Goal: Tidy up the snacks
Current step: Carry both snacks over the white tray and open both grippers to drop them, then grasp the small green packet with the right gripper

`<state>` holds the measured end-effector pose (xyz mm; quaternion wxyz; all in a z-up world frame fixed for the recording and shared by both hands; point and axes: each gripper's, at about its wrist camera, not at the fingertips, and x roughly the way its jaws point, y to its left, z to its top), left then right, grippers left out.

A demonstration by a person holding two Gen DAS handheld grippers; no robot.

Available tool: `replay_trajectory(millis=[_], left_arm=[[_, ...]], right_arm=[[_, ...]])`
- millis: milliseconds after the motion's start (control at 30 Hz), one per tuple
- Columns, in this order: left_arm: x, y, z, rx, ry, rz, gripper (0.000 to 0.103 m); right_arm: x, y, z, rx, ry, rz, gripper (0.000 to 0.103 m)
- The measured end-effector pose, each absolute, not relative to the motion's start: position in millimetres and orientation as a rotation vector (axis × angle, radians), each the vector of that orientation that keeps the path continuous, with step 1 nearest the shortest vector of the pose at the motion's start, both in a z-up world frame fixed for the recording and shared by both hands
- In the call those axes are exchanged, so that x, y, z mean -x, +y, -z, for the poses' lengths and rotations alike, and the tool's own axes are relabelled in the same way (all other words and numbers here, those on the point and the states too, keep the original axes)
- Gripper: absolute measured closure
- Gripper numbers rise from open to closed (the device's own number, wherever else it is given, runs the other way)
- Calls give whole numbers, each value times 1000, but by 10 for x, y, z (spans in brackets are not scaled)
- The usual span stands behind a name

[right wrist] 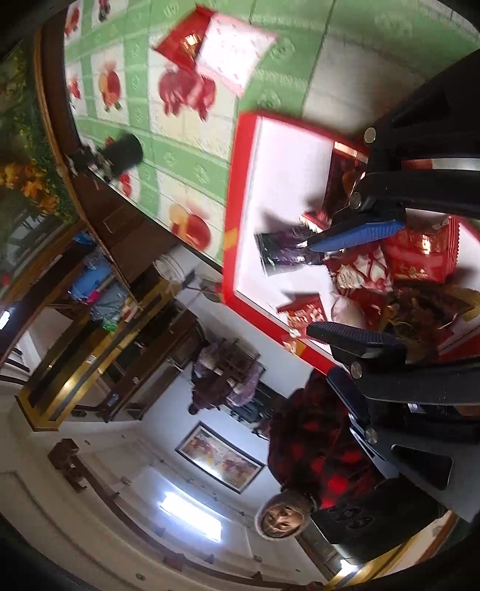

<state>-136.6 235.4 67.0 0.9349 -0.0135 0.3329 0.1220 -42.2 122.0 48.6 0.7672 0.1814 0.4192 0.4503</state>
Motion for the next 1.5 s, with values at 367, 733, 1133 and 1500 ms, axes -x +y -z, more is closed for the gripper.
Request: replay_trajectory(millis=[367,733,1133,1500], left_arm=[[1397,1886,-711,-15,666,-134,44],[1494,1542,-685,-49,682,-37,44],[1566,1622,-674,-44,699,-43,44],[1259,1345,-777,-90,739,31,44]], right_arm=[[619,-159,-595,-367,792,-677,55],[626,-1049,-360,-280,997,-211,51],[459,-402,-196,27,999,-28,64],[77,-672,-215,106,1001,-158,65]])
